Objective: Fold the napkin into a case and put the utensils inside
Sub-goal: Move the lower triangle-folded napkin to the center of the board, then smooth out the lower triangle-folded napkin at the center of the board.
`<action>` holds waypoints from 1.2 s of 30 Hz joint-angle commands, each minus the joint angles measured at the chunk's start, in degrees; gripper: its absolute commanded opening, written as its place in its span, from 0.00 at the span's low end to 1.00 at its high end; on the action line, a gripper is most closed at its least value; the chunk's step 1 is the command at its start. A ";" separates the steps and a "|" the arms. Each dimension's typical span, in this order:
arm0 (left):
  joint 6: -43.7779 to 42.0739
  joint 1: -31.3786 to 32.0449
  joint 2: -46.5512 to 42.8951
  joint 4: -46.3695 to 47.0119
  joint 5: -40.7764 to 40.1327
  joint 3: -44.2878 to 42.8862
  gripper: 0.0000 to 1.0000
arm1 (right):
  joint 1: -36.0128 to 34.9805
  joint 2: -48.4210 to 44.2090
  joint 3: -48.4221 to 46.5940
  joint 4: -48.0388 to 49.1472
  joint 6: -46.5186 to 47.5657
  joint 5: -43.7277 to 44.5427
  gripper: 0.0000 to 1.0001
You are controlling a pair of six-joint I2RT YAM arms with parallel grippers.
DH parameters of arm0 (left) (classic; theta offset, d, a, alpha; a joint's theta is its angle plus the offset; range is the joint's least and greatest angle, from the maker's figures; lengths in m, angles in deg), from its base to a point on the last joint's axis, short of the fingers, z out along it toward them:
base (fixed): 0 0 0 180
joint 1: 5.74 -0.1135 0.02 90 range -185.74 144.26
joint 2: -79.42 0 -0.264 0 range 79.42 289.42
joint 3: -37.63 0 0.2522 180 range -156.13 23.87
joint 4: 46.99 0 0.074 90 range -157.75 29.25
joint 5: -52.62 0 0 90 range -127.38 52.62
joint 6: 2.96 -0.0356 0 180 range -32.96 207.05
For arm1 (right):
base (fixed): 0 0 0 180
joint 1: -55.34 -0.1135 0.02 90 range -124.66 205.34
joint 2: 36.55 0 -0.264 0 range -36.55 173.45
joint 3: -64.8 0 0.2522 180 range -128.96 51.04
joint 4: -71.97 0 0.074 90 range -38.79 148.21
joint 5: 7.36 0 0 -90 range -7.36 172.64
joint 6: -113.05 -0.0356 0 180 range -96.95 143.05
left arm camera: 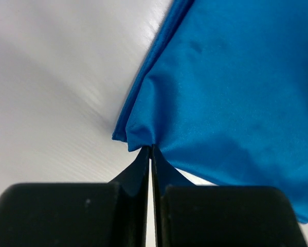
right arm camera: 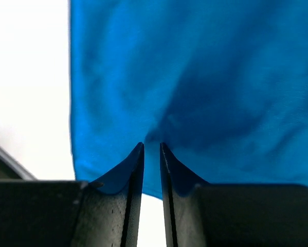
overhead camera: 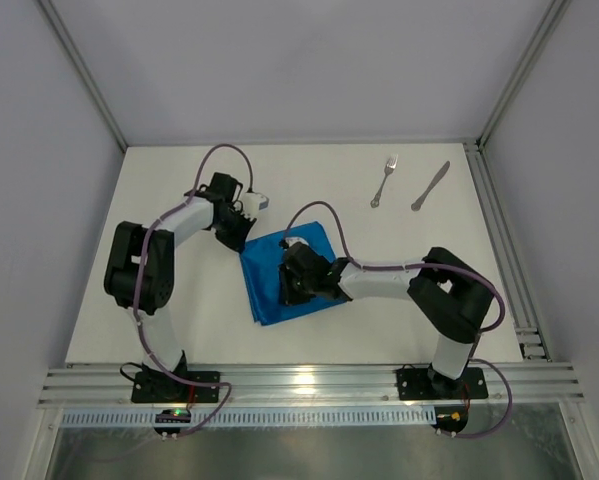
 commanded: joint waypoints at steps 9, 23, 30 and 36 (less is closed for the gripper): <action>2.17 -3.48 3.74 0.57 1.05 -6.03 0.34 | -2.72 -5.11 -6.05 -4.35 -1.86 2.70 0.22; 4.98 -3.76 -10.23 -11.12 9.59 0.26 0.63 | 16.44 -16.02 3.25 -12.79 0.43 8.93 0.48; 3.93 -0.32 -10.42 -9.63 5.63 9.42 0.72 | 17.50 -10.84 6.24 -8.94 1.05 6.83 0.48; 5.86 1.70 -7.95 -5.59 6.33 11.27 0.72 | 17.50 -10.22 9.58 -6.57 -0.62 5.95 0.35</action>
